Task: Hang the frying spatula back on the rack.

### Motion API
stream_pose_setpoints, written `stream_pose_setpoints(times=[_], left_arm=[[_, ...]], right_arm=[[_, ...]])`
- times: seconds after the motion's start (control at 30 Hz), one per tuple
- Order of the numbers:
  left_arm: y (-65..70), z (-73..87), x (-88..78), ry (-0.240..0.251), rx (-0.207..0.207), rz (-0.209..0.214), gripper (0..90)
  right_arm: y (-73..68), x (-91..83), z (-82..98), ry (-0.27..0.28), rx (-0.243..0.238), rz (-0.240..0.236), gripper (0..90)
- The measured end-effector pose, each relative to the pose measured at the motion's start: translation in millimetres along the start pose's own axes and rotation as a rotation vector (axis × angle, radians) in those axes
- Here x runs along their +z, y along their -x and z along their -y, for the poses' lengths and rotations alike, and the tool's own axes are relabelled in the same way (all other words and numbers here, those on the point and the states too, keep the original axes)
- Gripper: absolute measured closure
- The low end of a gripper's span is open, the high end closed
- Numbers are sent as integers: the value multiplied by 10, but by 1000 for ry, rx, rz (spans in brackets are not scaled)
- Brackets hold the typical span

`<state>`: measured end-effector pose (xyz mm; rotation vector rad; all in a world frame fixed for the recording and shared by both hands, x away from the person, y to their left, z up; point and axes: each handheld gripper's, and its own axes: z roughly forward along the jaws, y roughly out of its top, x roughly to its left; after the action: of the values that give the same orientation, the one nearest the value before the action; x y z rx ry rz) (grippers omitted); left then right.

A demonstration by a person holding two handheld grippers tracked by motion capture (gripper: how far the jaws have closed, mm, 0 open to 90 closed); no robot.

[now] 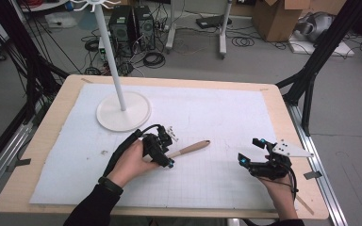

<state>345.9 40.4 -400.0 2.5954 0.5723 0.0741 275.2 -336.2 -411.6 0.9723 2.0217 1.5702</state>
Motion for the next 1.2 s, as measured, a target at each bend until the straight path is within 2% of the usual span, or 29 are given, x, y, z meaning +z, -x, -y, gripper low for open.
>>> stream_pose_setpoints(times=[0.03,0.13,0.27,0.4,0.5,0.6,0.7,0.8,0.83,0.9,1.2], left_arm=[[7,4,20,-19,1,-17,475],[-16,10,35,-34,-7,-26,515],[-29,6,53,-24,-22,-21,546],[-36,0,80,-53,-29,-26,578],[-63,-11,120,-78,-52,-24,597],[-73,-23,120,-85,-56,-24,614],[-48,-54,134,-104,-36,-53,653],[-33,-61,138,-106,-38,-61,656],[-11,-75,145,-106,-19,-75,659],[4,-81,150,-105,-8,-82,671],[15,-86,156,-101,21,-71,737]], right_arm=[[1,-1,1,-2,0,1,111],[0,-1,1,-1,1,-2,110],[-3,7,3,-9,-3,1,111],[2,0,2,-6,1,14,111],[10,4,3,-7,-1,14,111],[4,7,4,-7,1,15,111],[12,2,4,-11,3,15,111],[12,0,2,-3,6,13,111],[15,-2,1,-2,2,13,111],[8,2,-1,-8,7,14,111],[15,9,3,-13,3,11,112]])
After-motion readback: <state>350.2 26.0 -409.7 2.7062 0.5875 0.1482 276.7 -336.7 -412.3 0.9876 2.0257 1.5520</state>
